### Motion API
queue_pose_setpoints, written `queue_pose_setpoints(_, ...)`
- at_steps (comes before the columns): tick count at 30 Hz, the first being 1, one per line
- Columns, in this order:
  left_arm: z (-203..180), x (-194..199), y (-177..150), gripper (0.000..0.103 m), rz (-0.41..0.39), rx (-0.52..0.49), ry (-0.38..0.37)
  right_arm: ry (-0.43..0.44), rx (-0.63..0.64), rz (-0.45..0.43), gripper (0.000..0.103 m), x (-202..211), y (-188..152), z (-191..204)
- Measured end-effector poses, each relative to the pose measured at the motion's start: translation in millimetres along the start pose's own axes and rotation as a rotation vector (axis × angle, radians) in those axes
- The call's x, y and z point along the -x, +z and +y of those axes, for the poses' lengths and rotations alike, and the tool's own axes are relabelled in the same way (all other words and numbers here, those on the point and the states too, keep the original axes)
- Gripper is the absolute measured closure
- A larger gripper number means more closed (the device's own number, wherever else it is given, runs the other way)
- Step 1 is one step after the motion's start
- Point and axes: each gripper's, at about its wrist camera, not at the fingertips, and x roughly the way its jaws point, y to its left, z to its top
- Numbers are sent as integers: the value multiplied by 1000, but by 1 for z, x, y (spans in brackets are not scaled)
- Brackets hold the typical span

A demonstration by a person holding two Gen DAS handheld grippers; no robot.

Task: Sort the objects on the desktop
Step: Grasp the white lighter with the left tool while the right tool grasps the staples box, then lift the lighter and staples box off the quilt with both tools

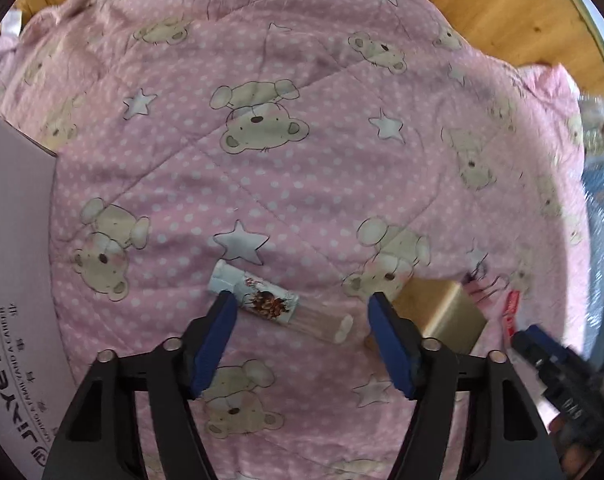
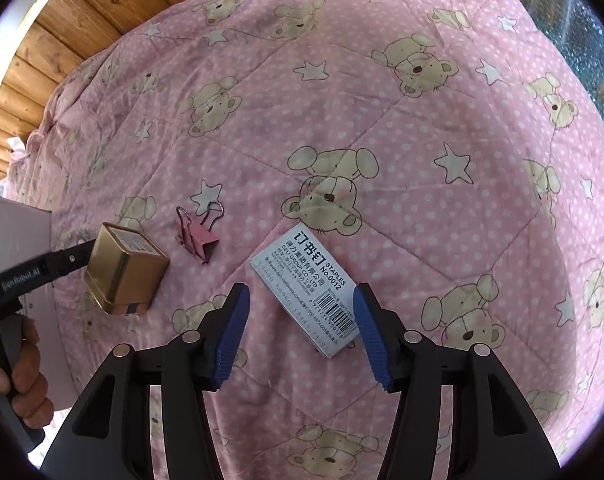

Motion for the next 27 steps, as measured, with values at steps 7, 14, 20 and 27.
queue_pose_setpoints(7, 47, 7, -16, 69, 45, 107, -5, 37, -5, 19, 79, 6, -7, 2)
queue_pose_setpoints(14, 59, 11, -14, 52, 71, 227, -129, 26, -58, -17, 52, 11, -13, -6)
queue_pose_setpoints(20, 28, -5, 4, 43, 94, 234, -114, 9, -40, 4, 47, 1, -4, -14)
queue_pose_setpoints(27, 14, -5, -1, 64, 45, 131, 38, 24, -8, 32, 49, -8, -7, -12)
